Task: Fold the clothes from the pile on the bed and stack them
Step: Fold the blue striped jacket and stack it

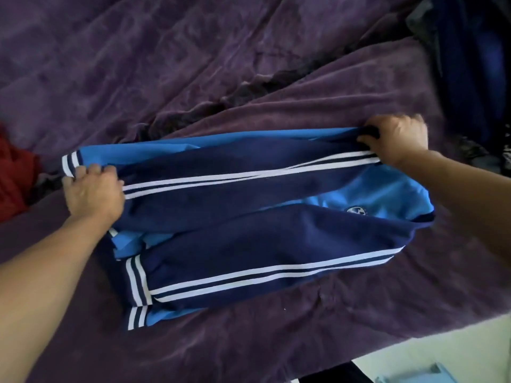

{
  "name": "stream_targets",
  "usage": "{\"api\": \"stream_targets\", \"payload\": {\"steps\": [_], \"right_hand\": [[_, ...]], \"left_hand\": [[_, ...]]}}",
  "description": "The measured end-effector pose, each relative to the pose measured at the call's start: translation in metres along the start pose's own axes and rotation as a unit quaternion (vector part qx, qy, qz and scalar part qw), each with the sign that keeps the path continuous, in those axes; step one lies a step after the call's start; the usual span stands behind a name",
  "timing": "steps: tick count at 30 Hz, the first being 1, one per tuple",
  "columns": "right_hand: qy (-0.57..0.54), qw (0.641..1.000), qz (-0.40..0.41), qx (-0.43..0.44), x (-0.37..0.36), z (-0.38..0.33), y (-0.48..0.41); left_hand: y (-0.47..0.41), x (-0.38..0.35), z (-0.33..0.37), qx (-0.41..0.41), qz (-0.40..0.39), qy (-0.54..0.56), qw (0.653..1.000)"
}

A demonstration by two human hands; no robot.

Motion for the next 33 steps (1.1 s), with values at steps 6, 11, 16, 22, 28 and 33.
{"api": "stream_targets", "payload": {"steps": [6,11,16,22,28,33], "right_hand": [[-0.251,0.928,0.006,-0.276,-0.018,0.057,0.057],[-0.34,0.857,-0.046,-0.385,-0.051,0.075,0.101],[-0.438,0.832,0.013,-0.341,-0.025,0.06,0.099],[-0.34,0.913,0.119,-0.192,0.06,-0.049,0.139],[-0.269,0.96,0.019,-0.072,0.037,-0.22,0.176],[-0.186,0.971,-0.149,-0.002,-0.044,-0.324,0.205]], "left_hand": [[0.056,0.016,0.101,-0.213,0.059,0.095,0.971],[0.1,-0.035,0.152,-0.254,-0.121,0.037,0.959],[0.097,-0.019,0.141,-0.224,-0.116,0.088,0.964],[0.116,-0.004,0.058,-0.15,-0.094,0.13,0.976],[0.139,-0.005,-0.038,-0.094,-0.08,0.204,0.971],[0.14,-0.024,-0.115,-0.057,-0.074,0.198,0.976]]}}
Point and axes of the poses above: each hand's wrist, its own y-axis away from the middle knuckle, its own x-axis out of the back of the hand, z = x × y, the point moved 6 cm from there along -y, towards the middle knuckle, and after that the axes turned 1 degree about z, right-handed, at the moved point
